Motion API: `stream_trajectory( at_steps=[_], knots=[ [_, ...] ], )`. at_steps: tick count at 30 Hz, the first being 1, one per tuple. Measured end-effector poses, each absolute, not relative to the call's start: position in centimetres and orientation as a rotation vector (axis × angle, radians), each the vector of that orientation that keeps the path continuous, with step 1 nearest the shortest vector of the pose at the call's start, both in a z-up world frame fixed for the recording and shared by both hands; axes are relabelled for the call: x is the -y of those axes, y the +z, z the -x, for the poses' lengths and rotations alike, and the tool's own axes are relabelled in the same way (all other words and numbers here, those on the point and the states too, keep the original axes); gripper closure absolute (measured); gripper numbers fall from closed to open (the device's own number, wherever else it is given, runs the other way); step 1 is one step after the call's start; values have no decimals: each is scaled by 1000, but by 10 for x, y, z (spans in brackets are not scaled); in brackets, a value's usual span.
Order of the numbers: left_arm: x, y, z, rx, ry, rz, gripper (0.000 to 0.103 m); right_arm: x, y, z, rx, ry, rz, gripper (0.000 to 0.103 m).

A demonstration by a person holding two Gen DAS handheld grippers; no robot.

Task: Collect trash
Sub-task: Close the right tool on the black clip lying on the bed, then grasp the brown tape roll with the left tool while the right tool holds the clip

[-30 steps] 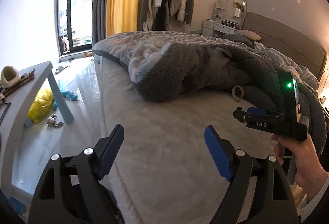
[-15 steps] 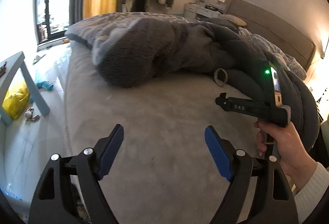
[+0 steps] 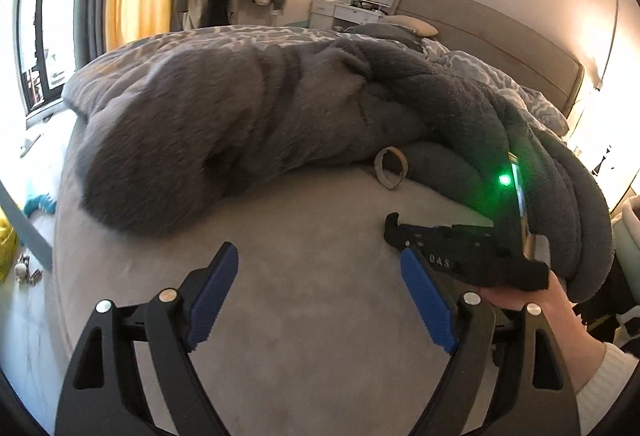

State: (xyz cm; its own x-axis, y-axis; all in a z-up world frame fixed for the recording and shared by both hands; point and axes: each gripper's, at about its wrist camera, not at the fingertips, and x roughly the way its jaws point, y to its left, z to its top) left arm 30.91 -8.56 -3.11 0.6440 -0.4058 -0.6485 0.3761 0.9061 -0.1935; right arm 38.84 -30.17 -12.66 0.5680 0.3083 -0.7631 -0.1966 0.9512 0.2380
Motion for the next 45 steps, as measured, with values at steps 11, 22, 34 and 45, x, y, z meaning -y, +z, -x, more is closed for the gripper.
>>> stream_trajectory(
  at_steps=[11, 22, 34, 45],
  knots=[
    [135, -33, -347, -732, -479, 23, 17, 350, -90, -364, -849, 321, -194, 83],
    [199, -45, -371, -746, -543, -28, 36, 392, -89, -339, -859, 326, -241, 83],
    [237, -82, -411, -815, -568, -25, 54, 404, -89, -329, -858, 351, -237, 83],
    [259, -103, -441, -862, -561, 7, 86, 409, -90, -321, -852, 368, -238, 83]
  ],
)
